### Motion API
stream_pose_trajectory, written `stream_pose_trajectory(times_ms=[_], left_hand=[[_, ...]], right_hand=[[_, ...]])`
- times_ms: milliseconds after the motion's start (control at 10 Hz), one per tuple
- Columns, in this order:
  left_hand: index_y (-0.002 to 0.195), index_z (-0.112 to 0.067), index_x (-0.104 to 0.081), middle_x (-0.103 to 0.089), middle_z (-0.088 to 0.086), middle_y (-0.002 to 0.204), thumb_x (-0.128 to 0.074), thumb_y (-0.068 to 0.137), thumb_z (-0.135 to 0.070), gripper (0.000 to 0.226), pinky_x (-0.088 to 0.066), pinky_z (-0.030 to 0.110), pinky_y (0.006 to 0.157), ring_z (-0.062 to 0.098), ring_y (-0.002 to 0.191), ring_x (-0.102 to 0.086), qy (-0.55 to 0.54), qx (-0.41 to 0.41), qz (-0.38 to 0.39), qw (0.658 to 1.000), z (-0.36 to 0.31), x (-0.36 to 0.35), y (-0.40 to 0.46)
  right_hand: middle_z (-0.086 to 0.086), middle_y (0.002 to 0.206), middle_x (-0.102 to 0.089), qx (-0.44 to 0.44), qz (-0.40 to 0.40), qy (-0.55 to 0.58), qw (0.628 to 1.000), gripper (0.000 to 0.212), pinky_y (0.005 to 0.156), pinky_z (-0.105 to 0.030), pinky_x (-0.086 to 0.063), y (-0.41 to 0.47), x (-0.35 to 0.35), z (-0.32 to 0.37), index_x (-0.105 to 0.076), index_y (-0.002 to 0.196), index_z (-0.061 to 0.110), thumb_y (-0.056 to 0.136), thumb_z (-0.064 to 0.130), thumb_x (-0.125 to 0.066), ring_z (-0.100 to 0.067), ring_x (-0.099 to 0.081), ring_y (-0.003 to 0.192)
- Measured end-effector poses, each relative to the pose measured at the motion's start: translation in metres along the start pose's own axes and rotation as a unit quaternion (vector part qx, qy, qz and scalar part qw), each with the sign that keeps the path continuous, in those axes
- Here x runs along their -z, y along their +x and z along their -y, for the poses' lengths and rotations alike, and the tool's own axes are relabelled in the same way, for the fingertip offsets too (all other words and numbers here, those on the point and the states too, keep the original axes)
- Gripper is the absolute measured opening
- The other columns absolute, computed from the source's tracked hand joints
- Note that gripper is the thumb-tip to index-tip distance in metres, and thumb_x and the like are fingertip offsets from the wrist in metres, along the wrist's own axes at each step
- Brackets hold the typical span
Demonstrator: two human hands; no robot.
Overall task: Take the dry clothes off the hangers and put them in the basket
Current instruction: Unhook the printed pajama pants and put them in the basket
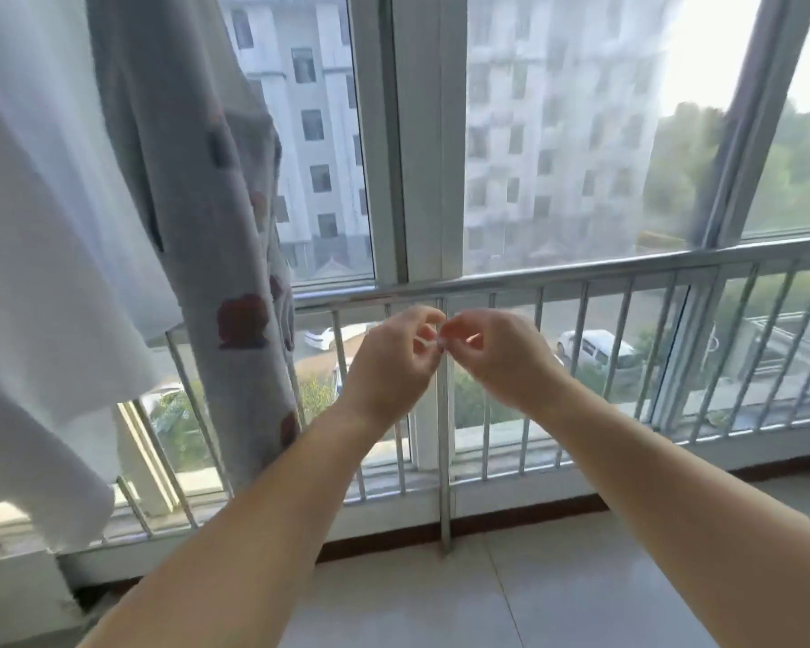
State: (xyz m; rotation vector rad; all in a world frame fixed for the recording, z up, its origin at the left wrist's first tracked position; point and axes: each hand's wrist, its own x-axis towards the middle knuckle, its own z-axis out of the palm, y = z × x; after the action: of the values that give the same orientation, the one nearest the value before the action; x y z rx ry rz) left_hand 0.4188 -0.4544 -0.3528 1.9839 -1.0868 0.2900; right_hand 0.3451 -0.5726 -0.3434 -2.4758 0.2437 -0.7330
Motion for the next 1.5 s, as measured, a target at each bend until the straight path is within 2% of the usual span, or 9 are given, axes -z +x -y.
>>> stream_pose_trajectory(times_ms=[300, 400, 600, 700, 900, 1000, 1200, 1400, 1500], left_hand=[[0.111, -0.012, -0.061, -0.066, -0.001, 0.102, -0.061, 0.088, -0.014, 0.023, -0.05, 0.011, 0.075, 0.007, 0.082, -0.062, 0.026, -0.104, -0.148, 0.983, -0.075, 0.071, 0.049], [0.11, -0.014, -0.062, -0.063, -0.003, 0.104, -0.061, 0.087, -0.008, 0.023, -0.049, 0.01, 0.073, 0.003, 0.079, -0.06, 0.094, -0.157, -0.227, 0.957, -0.091, 0.092, 0.06], [0.106, -0.021, -0.06, -0.063, 0.0, 0.109, -0.07, 0.08, -0.012, 0.029, -0.045, 0.007, 0.075, 0.005, 0.086, -0.064, 0.222, -0.219, -0.343, 0.886, -0.117, 0.146, 0.08], [0.103, -0.018, -0.06, -0.063, 0.004, 0.109, -0.069, 0.079, -0.009, 0.027, -0.056, 0.03, 0.079, 0.016, 0.092, -0.065, 0.264, -0.238, -0.389, 0.85, -0.129, 0.173, 0.089], [0.101, -0.014, -0.063, -0.062, 0.009, 0.114, -0.061, 0.08, -0.019, 0.022, -0.043, 0.032, 0.089, 0.024, 0.101, -0.059, 0.3, -0.18, -0.483, 0.802, -0.142, 0.22, 0.112], [0.116, -0.017, -0.056, -0.051, 0.005, 0.127, -0.044, 0.079, -0.032, 0.041, -0.026, 0.021, 0.094, 0.02, 0.115, -0.045, 0.235, -0.115, -0.501, 0.825, -0.147, 0.245, 0.12], [0.115, -0.021, -0.051, -0.058, 0.002, 0.121, -0.03, 0.097, -0.034, 0.03, -0.038, 0.031, 0.095, 0.013, 0.103, -0.052, -0.168, -0.055, -0.413, 0.893, -0.162, 0.304, 0.144], [0.119, -0.011, -0.044, -0.067, 0.013, 0.085, -0.029, 0.101, -0.022, 0.027, -0.052, 0.023, 0.053, 0.017, 0.059, -0.066, -0.338, -0.095, -0.309, 0.884, -0.16, 0.342, 0.163], [0.115, -0.009, -0.046, -0.059, 0.009, 0.086, -0.033, 0.094, 0.0, 0.026, -0.053, 0.025, 0.055, 0.022, 0.061, -0.062, -0.302, -0.106, -0.291, 0.902, -0.151, 0.351, 0.175]], right_hand=[[-0.003, 0.105, -0.071, 0.118, -0.082, 0.006, 0.99, 0.019, 0.086, -0.03, -0.053, 0.041, 0.083, 0.072, -0.068, 0.107, 0.015, 0.092, 0.017, -0.057, -0.013, -0.067, 0.088], [0.002, 0.104, -0.071, 0.151, -0.112, 0.012, 0.982, 0.018, 0.077, -0.01, -0.046, 0.055, 0.109, 0.091, -0.069, 0.105, 0.019, 0.091, 0.02, -0.058, -0.001, -0.059, 0.079], [0.012, 0.096, -0.068, 0.216, -0.137, 0.039, 0.966, 0.014, 0.067, -0.001, -0.04, 0.082, 0.151, 0.136, -0.069, 0.1, 0.025, 0.091, 0.023, -0.058, 0.012, -0.052, 0.067], [0.016, 0.092, -0.065, 0.238, -0.153, 0.048, 0.958, 0.016, 0.074, -0.013, -0.048, 0.093, 0.164, 0.161, -0.069, 0.1, 0.026, 0.092, 0.021, -0.056, 0.0, -0.06, 0.074], [0.01, 0.102, -0.069, 0.264, -0.164, 0.023, 0.95, 0.019, 0.084, -0.03, -0.054, 0.112, 0.173, 0.209, -0.066, 0.099, 0.03, 0.091, 0.021, -0.052, -0.009, -0.064, 0.087], [0.006, 0.104, -0.067, 0.283, -0.166, 0.027, 0.944, 0.022, 0.084, -0.03, -0.052, 0.119, 0.177, 0.238, -0.065, 0.101, 0.029, 0.089, 0.017, -0.051, -0.013, -0.062, 0.09], [0.0, 0.121, -0.059, 0.314, -0.235, 0.011, 0.92, 0.031, 0.094, -0.035, -0.044, 0.151, 0.186, 0.307, -0.054, 0.121, 0.02, 0.092, 0.031, -0.05, -0.02, -0.055, 0.11], [-0.012, 0.108, -0.062, 0.249, -0.193, -0.02, 0.949, 0.035, 0.073, -0.025, -0.039, 0.186, 0.193, 0.364, -0.06, 0.113, 0.004, 0.094, 0.031, -0.048, -0.019, -0.051, 0.091], [-0.015, 0.119, -0.059, 0.21, -0.195, -0.094, 0.953, 0.029, 0.06, -0.026, -0.038, 0.192, 0.189, 0.367, -0.058, 0.117, 0.004, 0.09, 0.015, -0.051, -0.019, -0.044, 0.086]])
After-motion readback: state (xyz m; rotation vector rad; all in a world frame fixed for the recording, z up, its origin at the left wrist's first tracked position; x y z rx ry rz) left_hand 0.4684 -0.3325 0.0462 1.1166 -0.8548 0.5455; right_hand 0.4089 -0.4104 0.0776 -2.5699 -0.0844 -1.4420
